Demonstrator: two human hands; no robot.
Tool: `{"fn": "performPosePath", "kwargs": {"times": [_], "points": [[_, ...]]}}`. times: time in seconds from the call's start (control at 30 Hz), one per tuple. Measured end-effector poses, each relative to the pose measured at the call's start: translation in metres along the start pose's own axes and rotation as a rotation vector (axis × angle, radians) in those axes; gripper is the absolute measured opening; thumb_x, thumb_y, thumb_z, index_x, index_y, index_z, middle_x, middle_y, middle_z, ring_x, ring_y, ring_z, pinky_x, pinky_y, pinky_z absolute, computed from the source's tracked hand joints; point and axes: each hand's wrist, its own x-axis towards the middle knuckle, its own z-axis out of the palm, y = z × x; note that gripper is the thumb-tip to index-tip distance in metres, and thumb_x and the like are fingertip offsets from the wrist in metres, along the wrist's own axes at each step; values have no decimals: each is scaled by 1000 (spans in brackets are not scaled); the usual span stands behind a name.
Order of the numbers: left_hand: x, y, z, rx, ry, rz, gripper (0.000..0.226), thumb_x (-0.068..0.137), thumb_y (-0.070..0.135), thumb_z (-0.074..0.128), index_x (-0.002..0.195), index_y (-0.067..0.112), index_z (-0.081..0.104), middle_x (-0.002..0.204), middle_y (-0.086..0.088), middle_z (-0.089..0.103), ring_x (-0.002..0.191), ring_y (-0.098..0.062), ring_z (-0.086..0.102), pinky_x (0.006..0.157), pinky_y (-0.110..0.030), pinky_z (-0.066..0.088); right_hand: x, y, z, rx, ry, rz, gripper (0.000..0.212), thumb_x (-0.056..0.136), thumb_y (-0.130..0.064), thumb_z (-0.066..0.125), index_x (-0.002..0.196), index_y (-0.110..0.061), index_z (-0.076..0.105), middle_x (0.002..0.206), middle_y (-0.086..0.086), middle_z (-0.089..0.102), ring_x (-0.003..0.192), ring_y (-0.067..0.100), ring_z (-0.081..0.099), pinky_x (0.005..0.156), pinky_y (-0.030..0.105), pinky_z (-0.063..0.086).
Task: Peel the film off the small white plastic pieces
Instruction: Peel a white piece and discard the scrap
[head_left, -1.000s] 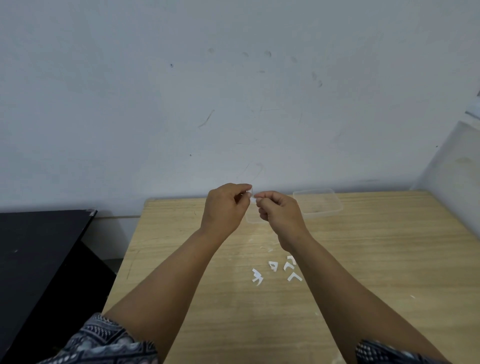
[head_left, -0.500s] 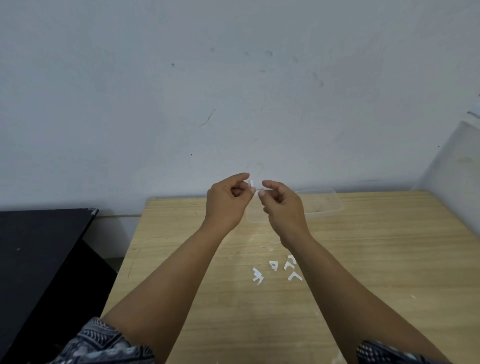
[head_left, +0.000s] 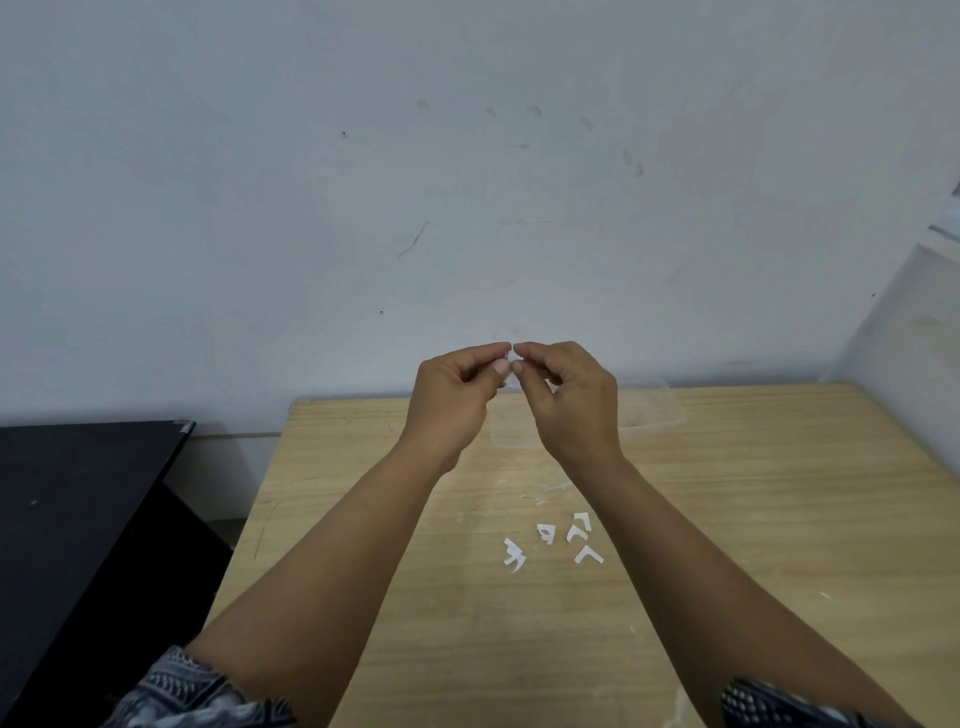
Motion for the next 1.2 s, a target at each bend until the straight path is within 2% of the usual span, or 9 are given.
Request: {"fn": "performPosePath", "kwargs": {"times": [0.1,0.27,0.53,0.7,0.83,1.0,1.2], "points": [[-1,4,1,-18,2,11,20,90,11,67,110,13,73,95,0,75,83,-3,68,77,-18,50,0,3,1,-102,28,-70,14,92,-22,68,104,-20,76,90,-1,68,81,16,64,67,34,53],[-4,9,3,-44,17,9,17,89,10,68,103,18,74,95,3,76,85,-5,71,82,-19,53,-1,3,1,-282,106,-202,12,91,-20,69,100,-18,77,89,-1,66,77,18,61,58,30,48],[-4,12,6,-58,27,-11,20,89,8,68,108,12,72,96,-2,75,84,-6,70,82,-20,54,-1,5,-1,-347,161,-266,9,92,-18,68,95,-18,76,90,1,66,72,20,62,56,37,49],[-4,13,5,-50,29,-6,17,89,9,69,104,16,73,93,1,75,82,-6,70,80,-20,52,-3,-1,-1,-253,128,-198,8,92,-20,65,98,-16,68,96,-2,65,80,17,61,63,34,50],[-5,12,4,-45,27,-14,17,89,10,69,103,16,74,94,1,75,83,-6,70,82,-22,53,-2,-5,-3,-161,92,-162,25,87,-14,70,107,-21,57,93,-13,66,91,14,54,75,34,48],[-5,14,3,-52,15,-10,16,88,10,70,101,18,75,100,1,75,93,-9,71,93,-29,54,0,-5,-3,-165,101,-168,28,86,-15,71,111,-16,58,91,-18,68,95,10,50,80,35,45],[-6,17,2,-54,-4,-1,18,87,9,70,95,24,75,99,3,76,96,-9,70,94,-28,53,1,-4,-2,-170,106,-173,28,86,-14,71,112,-15,60,91,-16,70,96,8,50,83,35,44]]}}
